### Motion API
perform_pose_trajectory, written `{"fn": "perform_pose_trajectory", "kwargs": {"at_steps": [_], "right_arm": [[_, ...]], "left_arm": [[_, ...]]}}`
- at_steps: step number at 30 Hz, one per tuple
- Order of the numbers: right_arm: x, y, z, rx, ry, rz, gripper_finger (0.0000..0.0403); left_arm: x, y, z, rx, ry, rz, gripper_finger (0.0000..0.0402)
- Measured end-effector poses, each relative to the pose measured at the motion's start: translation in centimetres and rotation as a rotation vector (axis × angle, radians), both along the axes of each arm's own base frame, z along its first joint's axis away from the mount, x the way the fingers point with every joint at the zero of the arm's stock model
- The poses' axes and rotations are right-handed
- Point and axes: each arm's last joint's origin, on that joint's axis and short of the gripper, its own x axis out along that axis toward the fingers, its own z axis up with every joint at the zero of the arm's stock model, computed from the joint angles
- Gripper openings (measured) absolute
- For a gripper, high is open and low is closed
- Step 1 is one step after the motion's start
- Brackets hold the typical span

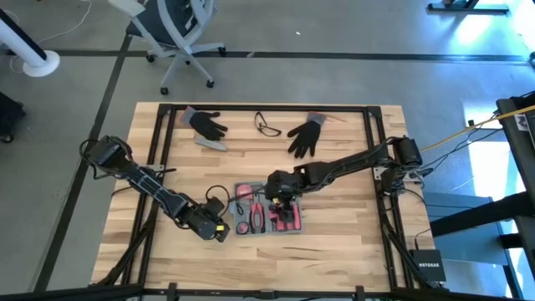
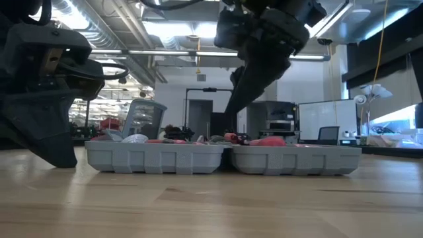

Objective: Prefit tool cases

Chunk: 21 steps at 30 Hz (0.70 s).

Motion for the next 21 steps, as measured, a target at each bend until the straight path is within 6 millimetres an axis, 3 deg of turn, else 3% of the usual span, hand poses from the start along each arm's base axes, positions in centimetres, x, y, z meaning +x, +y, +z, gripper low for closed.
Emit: {"fn": "perform_pose_trajectory", "kwargs": {"at_steps": [4, 11, 21], "right_arm": [[0.2, 0.2, -1.3, 0.02, 0.043, 0.03, 0.0296], [0.8, 0.1, -2.9, -0.038, 0.047, 0.047, 0.0282], [0.9, 0.2, -3.8, -0.046, 0.073, 0.087, 0.0256]], "left_arm": [[0.1, 0.0, 0.0, 0.001, -0.004, -0.003, 0.0], [0.2, 0.0, 0.1, -0.019, -0.02, 0.025, 0.0], [0.2, 0.0, 0.2, -0.024, -0.026, 0.04, 0.0]]}}
